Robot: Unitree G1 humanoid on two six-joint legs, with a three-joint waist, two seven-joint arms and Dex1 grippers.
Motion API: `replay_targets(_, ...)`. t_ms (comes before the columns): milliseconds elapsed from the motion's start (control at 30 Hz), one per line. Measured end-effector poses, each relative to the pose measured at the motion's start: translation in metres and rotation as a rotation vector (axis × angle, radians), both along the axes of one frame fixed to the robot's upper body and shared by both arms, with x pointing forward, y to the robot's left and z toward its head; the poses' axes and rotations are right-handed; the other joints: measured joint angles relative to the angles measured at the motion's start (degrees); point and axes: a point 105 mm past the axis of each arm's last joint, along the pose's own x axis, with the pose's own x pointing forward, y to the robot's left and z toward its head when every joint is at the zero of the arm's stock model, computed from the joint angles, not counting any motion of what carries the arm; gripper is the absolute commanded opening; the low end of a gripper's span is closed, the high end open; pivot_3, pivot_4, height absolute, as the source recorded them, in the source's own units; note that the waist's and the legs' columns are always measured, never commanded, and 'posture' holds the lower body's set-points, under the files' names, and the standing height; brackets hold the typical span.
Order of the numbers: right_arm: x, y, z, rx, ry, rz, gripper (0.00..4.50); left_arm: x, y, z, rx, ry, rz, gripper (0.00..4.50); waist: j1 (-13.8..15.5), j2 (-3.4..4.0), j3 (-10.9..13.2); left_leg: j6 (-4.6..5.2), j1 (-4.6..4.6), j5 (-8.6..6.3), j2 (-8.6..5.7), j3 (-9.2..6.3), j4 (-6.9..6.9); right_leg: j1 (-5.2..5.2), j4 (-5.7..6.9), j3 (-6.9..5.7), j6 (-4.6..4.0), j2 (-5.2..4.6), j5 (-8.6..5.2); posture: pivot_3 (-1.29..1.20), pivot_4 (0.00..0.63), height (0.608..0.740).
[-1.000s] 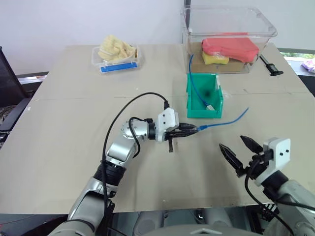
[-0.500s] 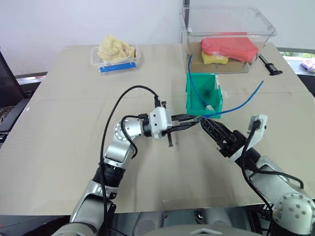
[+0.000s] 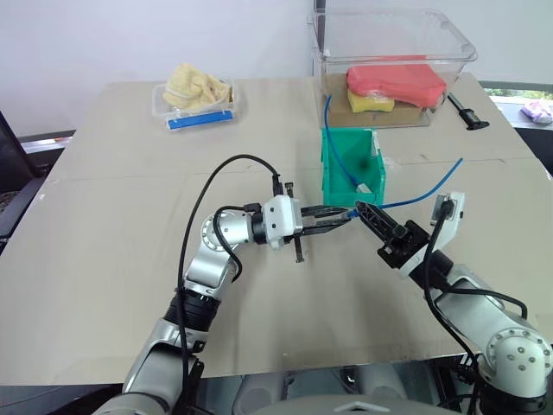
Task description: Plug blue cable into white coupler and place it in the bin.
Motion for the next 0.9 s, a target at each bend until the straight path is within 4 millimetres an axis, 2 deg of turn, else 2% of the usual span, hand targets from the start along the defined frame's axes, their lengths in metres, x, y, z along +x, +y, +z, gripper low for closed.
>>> replay_targets(133,0.0,-0.001,-0.001,-0.022,0.0,0.003,0.05,0.0,-0.002,-0.001,0.006,0.026,0.001,0.0,0.0,0.0,0.0,0.0,0.0,0.0,0.0,0.0,0.0,0.0,0.0,0.0,0.0,0.0,0.0,0.0,0.15,0.74)
replay_targets(167,0.0,-0.001,-0.001,-0.027,0.0,0.006,0.0,0.0,-0.002,-0.001,0.005,0.054,-0.001,1.01,0.0,0.0,0.0,0.0,0.0,0.0,0.01,-0.01,0.0,0.0,0.0,0.0,0.0,0.0,0.0,0.0,0.15,0.74)
replay_targets(300,-0.002,0.002,-0.005,-0.047,0.014,0.03,0.0,0.006,0.005,0.005,-0.023,0.137,0.036,2.71,-0.1,0.0,0.0,0.0,0.01,0.0,0.05,-0.01,0.0,0.0,0.01,0.0,0.0,0.02,0.0,0.0,0.15,0.74)
replay_targets(400,0.001,-0.001,-0.008,-0.056,0.027,0.027,0.0,0.016,0.03,0.007,-0.026,0.219,0.139,4.23,-0.3,0.0,0.0,0.0,0.04,0.0,0.11,0.01,-0.02,-0.01,0.01,0.02,0.01,0.09,-0.01,0.0,0.15,0.74)
replay_targets(433,0.001,-0.002,-0.009,-0.057,0.03,0.024,0.0,0.018,0.036,0.007,-0.029,0.236,0.162,4.49,-0.3,0.01,0.0,0.0,0.04,0.0,0.13,0.01,-0.02,-0.01,0.01,0.03,0.0,0.11,-0.01,0.0,0.15,0.74)
replay_targets(500,0.003,-0.005,-0.01,-0.064,0.034,0.02,0.0,0.022,0.068,0.003,-0.029,0.323,0.263,4.49,-0.4,0.03,0.0,0.0,0.04,0.0,0.19,0.0,-0.06,-0.04,0.01,0.03,-0.01,0.17,-0.01,0.0,0.15,0.74)
replay_targets(567,0.003,-0.005,-0.011,-0.066,0.031,0.028,0.0,0.022,0.09,-0.002,-0.019,0.371,0.327,4.49,-0.4,0.03,0.0,0.0,0.04,0.0,0.23,0.01,-0.07,-0.05,0.0,0.04,-0.01,0.21,-0.02,0.0,0.15,0.74)
replay_targets(600,0.004,-0.006,-0.012,-0.07,0.033,0.032,0.0,0.02,0.109,-0.006,-0.002,0.409,0.386,4.49,-0.4,0.03,0.0,0.0,0.04,0.0,0.29,0.04,-0.08,-0.05,-0.02,0.08,-0.02,0.25,-0.02,0.0,0.15,0.74)
replay_targets(767,0.009,-0.009,-0.015,-0.066,0.035,0.039,0.0,0.013,0.167,-0.017,0.042,0.479,0.549,4.49,-0.1,0.05,0.0,-0.01,0.04,-0.01,0.31,0.08,-0.09,-0.06,-0.04,0.08,-0.02,0.24,-0.02,0.0,0.15,0.74)
replay_targets(833,0.012,-0.01,-0.016,-0.066,0.033,0.045,0.0,0.01,0.181,-0.027,0.057,0.515,0.577,4.49,0.1,0.05,0.0,-0.01,0.04,-0.01,0.3,0.09,-0.09,-0.05,-0.06,0.08,-0.02,0.22,-0.02,0.0,0.15,0.74)
replay_targets(900,0.013,-0.008,-0.015,-0.066,0.025,0.053,0.0,0.007,0.186,-0.035,0.072,0.535,0.581,4.49,0.2,0.05,0.0,-0.01,0.03,-0.01,0.3,0.09,-0.09,-0.05,-0.05,0.07,-0.02,0.22,-0.01,0.0,0.15,0.74)
